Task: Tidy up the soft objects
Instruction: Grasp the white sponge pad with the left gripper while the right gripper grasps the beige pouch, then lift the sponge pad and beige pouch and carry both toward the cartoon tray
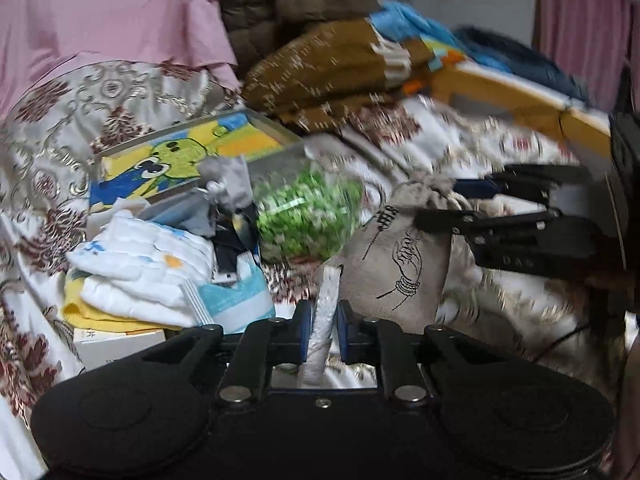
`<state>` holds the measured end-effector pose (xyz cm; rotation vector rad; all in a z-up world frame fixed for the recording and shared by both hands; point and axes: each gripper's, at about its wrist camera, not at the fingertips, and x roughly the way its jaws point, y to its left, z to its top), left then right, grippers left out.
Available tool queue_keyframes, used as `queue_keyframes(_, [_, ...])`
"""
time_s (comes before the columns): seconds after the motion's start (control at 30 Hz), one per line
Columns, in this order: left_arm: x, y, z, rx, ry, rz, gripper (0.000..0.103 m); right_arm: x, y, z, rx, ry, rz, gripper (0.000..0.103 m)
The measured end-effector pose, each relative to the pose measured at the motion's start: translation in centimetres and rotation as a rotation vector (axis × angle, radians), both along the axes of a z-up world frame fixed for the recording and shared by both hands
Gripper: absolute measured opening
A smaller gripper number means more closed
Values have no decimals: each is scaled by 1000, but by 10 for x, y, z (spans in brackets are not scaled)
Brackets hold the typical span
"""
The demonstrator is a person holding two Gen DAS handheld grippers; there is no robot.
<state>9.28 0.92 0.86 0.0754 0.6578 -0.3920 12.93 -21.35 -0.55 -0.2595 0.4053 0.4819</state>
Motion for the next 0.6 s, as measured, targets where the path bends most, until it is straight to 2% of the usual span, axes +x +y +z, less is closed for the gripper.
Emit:
queue_keyframes(0.13, [4, 7, 7, -39, 8, 39, 13, -5, 3, 22, 13, -41, -11, 45])
queue_keyframes(0.27, [13, 8, -5, 1, 42, 41, 11, -8, 8, 36, 0, -63, -5, 45])
queue_keyframes(0.33, [13, 9, -9, 15, 34, 41, 12, -7, 10, 37, -6, -55, -8, 45])
queue_keyframes(0.53, [18, 14, -12, -26, 70, 2, 17, -8, 13, 29, -13, -28, -6, 46])
queue_keyframes(0.6, [17, 11, -13, -14, 70, -12, 24, -8, 12, 28, -7, -23, -9, 46])
